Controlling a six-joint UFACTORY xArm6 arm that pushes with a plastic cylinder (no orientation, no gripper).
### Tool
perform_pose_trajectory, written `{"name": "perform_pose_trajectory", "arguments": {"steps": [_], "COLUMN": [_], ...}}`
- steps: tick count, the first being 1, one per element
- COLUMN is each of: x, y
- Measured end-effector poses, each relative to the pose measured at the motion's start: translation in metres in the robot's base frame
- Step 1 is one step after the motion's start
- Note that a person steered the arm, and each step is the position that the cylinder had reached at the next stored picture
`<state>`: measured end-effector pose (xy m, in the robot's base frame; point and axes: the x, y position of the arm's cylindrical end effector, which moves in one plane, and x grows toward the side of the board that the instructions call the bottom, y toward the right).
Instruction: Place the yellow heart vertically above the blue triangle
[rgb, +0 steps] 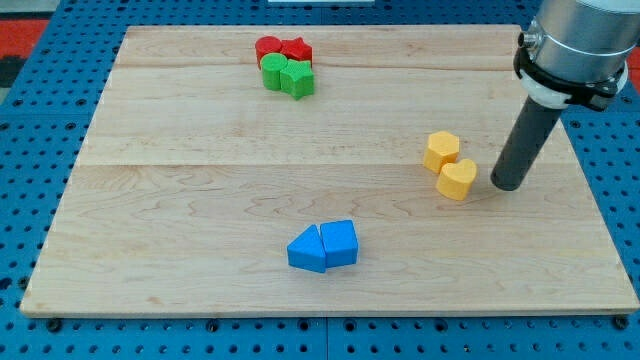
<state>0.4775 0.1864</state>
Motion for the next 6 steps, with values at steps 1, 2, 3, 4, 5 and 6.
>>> {"name": "perform_pose_trajectory", "arguments": {"steps": [1, 2, 3, 4, 5, 6], "x": [0.000, -0.028, -0.028, -0.021, -0.034, -0.051], "y": [-0.060, -0.064, -0.112, -0.157, -0.187, -0.206]}}
